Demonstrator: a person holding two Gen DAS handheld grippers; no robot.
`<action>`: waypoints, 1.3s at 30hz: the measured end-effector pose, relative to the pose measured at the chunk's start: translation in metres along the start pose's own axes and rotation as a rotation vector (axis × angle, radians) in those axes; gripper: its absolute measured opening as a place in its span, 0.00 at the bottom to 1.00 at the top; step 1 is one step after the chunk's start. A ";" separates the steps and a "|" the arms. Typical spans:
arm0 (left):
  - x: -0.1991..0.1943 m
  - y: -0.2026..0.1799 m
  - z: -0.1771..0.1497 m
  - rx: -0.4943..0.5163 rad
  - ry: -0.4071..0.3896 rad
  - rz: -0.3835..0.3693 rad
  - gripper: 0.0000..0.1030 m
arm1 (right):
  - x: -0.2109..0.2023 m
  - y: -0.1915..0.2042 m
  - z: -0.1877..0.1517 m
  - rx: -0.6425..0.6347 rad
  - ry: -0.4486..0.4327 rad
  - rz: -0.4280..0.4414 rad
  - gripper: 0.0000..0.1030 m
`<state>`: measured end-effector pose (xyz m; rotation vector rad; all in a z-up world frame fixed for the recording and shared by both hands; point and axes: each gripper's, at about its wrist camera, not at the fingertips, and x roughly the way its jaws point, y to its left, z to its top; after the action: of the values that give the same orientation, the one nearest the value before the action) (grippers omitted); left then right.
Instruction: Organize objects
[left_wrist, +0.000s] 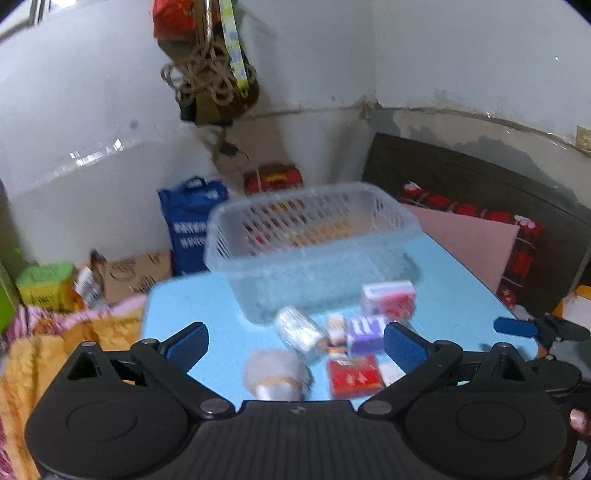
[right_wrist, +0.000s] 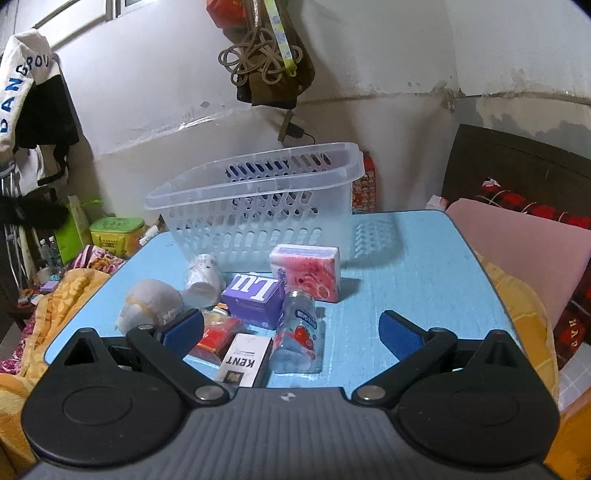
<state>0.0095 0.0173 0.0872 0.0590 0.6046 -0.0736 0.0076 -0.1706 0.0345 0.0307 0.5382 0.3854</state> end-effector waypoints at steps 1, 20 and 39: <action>0.005 -0.003 -0.005 -0.002 0.004 -0.004 0.99 | -0.001 0.000 0.000 -0.001 -0.002 -0.001 1.00; 0.085 -0.003 -0.045 -0.029 -0.011 -0.054 0.98 | 0.005 -0.006 -0.015 0.040 -0.052 0.003 1.00; 0.087 0.012 -0.050 -0.079 -0.017 -0.053 0.97 | 0.016 0.012 -0.012 -0.018 -0.032 -0.004 1.00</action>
<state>0.0539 0.0287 -0.0029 -0.0339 0.5917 -0.1013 0.0103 -0.1547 0.0182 0.0187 0.5027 0.3851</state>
